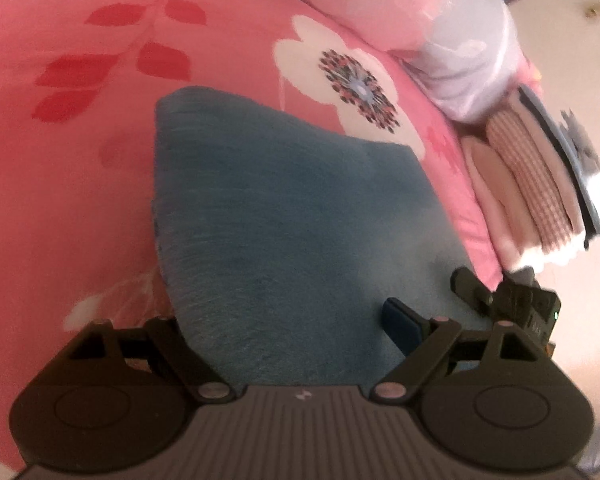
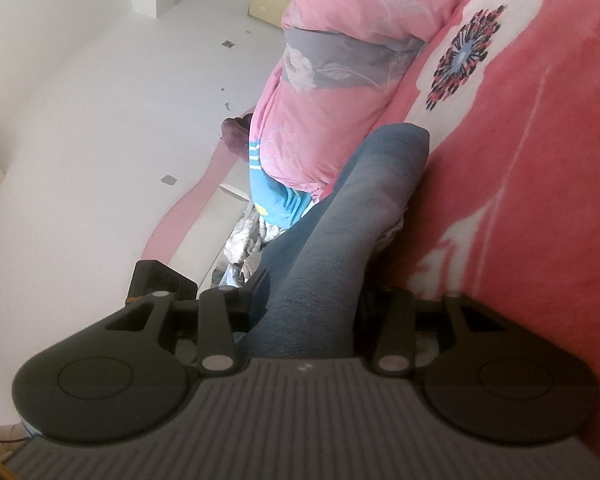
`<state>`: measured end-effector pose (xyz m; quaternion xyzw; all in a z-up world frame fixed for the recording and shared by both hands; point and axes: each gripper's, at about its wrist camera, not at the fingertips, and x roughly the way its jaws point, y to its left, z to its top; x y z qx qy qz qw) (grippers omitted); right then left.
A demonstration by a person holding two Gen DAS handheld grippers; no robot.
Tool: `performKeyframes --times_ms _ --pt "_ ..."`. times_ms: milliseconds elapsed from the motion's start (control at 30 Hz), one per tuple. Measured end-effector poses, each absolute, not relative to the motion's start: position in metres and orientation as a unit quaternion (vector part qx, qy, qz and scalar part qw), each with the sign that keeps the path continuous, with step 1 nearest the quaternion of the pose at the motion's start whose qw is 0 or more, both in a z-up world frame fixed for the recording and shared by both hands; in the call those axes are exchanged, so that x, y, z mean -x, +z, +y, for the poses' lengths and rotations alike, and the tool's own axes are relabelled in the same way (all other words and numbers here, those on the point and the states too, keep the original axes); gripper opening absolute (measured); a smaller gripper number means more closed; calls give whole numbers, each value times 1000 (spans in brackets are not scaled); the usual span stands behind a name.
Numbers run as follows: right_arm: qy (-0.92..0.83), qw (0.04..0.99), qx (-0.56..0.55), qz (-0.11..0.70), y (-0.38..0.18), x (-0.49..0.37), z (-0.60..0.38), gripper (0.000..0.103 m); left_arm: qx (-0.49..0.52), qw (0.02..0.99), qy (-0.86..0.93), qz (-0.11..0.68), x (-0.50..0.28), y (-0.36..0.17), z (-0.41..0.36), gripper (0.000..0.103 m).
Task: Fold clothes
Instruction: 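Close the right tool on the jeans edge while the left tool grips the bundle, then lift the jeans bundle with both tools and carry it onto the clothes stack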
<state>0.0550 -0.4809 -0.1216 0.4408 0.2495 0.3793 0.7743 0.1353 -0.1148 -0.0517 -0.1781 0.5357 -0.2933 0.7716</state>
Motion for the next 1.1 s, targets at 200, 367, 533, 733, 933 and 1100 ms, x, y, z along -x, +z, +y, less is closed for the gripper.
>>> performKeyframes --times_ms 200,367,533,733,933,1100 --pt "357 804 -391 271 -109 -51 -468 41 154 775 -325 519 -130 -54 -114 87" --pt "315 839 -311 315 -86 -45 -444 38 138 785 -339 501 -121 -52 -113 86" --pt "289 858 -268 329 -58 -38 -431 25 192 769 -341 504 -124 -48 -101 82" --pt "258 868 -249 342 -21 -32 -418 22 252 742 -361 505 -122 -36 -99 78" --pt "236 879 -262 320 7 2 -449 22 235 728 -407 498 -102 -11 -145 78" --pt "207 897 -272 280 30 50 -499 22 195 717 -453 493 -82 23 -217 78"
